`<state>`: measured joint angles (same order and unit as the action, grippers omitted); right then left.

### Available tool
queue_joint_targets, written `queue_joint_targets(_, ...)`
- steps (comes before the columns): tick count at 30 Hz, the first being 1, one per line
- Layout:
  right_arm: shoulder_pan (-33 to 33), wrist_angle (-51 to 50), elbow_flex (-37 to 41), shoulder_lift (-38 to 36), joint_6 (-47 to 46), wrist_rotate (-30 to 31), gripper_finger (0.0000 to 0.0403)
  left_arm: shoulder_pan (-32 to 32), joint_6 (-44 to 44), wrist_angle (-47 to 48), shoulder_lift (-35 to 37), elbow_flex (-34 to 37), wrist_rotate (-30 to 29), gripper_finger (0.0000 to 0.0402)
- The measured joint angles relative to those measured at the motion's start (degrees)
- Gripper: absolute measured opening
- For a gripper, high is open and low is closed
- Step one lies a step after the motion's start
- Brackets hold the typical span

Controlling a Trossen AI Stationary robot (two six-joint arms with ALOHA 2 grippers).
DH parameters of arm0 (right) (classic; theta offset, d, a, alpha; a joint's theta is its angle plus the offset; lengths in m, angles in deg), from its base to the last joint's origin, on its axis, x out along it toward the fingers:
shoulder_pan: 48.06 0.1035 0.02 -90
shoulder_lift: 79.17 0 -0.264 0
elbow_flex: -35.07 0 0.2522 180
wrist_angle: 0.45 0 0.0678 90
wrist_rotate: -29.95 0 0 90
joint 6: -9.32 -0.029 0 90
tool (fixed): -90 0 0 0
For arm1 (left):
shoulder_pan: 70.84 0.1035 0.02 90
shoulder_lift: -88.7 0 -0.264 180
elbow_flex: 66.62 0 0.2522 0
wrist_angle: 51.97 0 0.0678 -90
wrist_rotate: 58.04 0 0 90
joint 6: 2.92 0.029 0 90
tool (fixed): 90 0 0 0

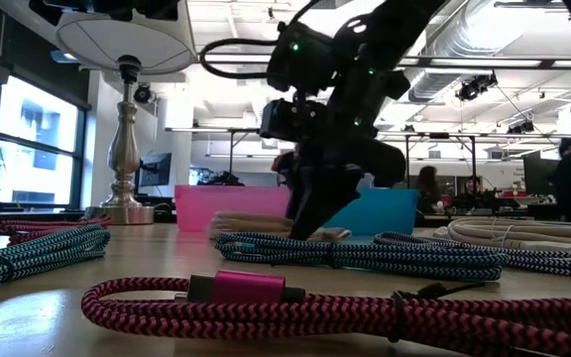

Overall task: Pick & Place USB Port
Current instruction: Put the middle white HDMI cable into the blue bin

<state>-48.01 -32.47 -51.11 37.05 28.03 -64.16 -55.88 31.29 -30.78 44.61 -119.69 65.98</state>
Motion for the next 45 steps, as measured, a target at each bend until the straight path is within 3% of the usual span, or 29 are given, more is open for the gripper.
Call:
queue_joint_targets(1, 0.18, 0.13, 0.00, -0.21, 0.45, 1.26, 0.0038, 0.00, 0.00, 0.15, 0.00, 0.00, 0.00, 0.0140)
queue_joint_targets(3, 0.24, -0.03, 0.01, -0.72, 0.63, 2.80, 0.0022, 0.02, -0.02, 0.09, 0.00, 0.00, 0.00, 0.0140)
queue_joint_targets(8, 2.24, -3.01, -1.29, -1.87, 0.13, 6.53, 0.0012, 0.00, -0.23, 1.29, 0.00, 0.00, 0.01, 0.0140)
queue_joint_targets(19, 9.68, -25.35, -15.09, -6.07, -0.96, 26.65, 0.0010, 0.01, -0.05, 6.09, -0.04, 0.00, -5.97, 0.0140)
queue_joint_targets(26, 13.43, -35.96, -24.39, -6.15, -3.51, 27.36, 0.0010, 0.01, -0.02, 8.17, -0.07, 0.00, -6.59, 0.0140)
queue_joint_targets(29, 14.35, -42.14, -27.21, -6.07, -4.71, 32.53, 0.0010, 0.00, -0.02, 8.86, -0.04, 0.00, -6.65, 0.0140)
queue_joint_targets(33, 12.21, -50.61, -30.16, -6.07, -8.11, 41.47, 0.0010, 0.00, -0.02, 9.63, -0.07, 0.02, -6.75, 0.0140)
queue_joint_targets(35, 9.90, -52.58, -30.73, -6.09, -8.35, 42.94, 0.0010, 0.01, -0.02, 9.53, -0.05, 0.02, -6.75, 0.0140)
queue_joint_targets(45, -7.22, -51.24, -26.26, -6.06, -6.70, 33.34, 0.0010, 0.02, -0.02, 9.91, -0.07, 0.02, -6.73, 0.0140)
